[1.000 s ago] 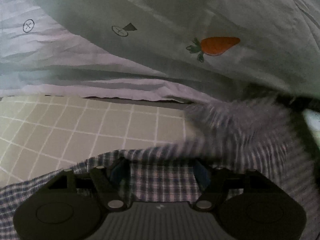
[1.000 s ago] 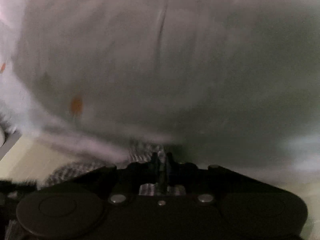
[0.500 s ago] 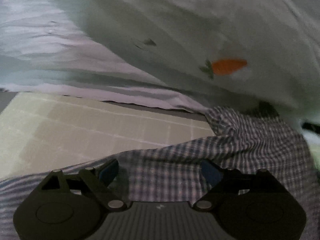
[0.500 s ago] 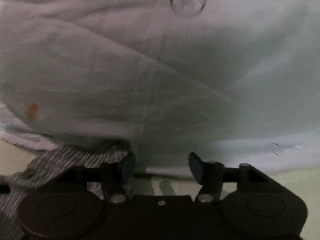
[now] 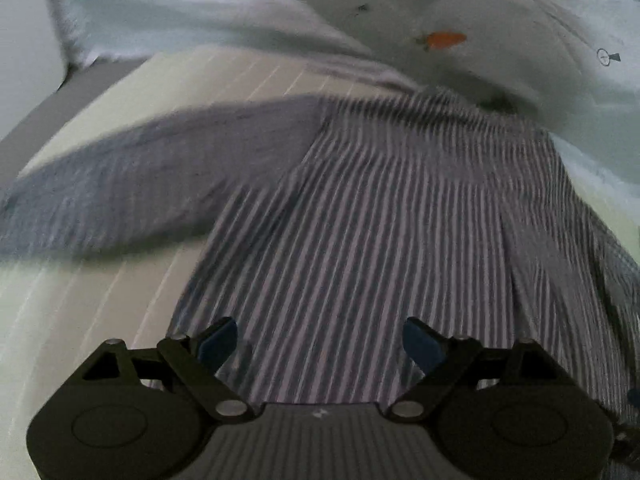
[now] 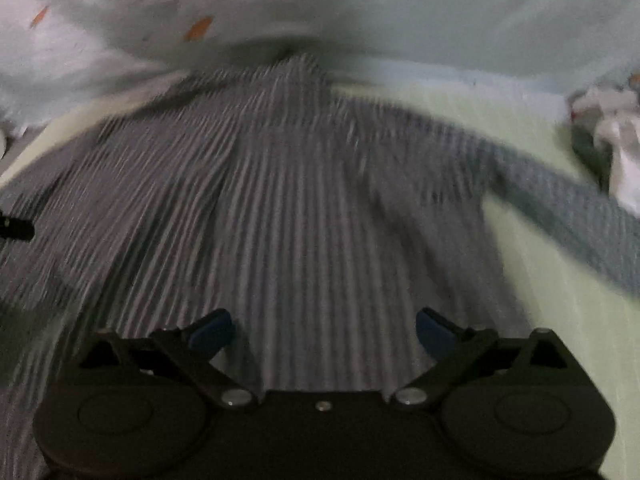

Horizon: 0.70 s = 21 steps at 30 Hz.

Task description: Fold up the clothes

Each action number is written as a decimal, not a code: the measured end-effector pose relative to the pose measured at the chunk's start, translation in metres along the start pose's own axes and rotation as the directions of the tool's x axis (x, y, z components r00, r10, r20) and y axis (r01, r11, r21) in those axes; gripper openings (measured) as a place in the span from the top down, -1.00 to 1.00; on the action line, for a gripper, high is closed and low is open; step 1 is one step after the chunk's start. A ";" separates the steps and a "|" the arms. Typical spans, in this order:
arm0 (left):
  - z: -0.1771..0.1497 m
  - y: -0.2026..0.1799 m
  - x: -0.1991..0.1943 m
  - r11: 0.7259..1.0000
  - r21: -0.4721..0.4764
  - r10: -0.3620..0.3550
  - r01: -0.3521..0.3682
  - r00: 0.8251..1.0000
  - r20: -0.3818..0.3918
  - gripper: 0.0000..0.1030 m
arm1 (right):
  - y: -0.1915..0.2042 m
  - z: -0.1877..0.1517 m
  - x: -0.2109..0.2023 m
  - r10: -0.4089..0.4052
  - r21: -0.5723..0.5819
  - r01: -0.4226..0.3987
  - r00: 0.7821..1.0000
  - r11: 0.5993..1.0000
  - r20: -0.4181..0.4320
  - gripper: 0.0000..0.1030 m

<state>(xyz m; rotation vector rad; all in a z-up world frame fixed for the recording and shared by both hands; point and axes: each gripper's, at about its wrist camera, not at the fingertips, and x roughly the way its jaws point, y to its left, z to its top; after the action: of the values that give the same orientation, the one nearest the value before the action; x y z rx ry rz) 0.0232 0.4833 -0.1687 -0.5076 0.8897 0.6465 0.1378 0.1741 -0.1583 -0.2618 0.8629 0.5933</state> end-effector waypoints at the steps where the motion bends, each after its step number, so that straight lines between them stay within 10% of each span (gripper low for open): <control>1: -0.008 0.007 -0.007 1.000 -0.016 -0.002 0.002 1.000 -0.003 -0.74 | 0.004 -0.008 -0.004 0.007 -0.005 -0.007 1.000 1.000 -0.010 -0.95; 21: -0.032 0.206 -0.070 0.962 -0.252 0.130 -0.108 0.989 0.071 -0.74 | 0.057 -0.088 -0.058 -0.191 0.230 0.208 0.977 0.951 -0.093 -1.00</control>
<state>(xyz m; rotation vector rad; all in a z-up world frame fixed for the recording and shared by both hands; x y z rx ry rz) -0.1715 0.5861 -0.1560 -0.6479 0.7647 0.8900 0.0195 0.1583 -0.1681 -0.1486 0.9533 0.2888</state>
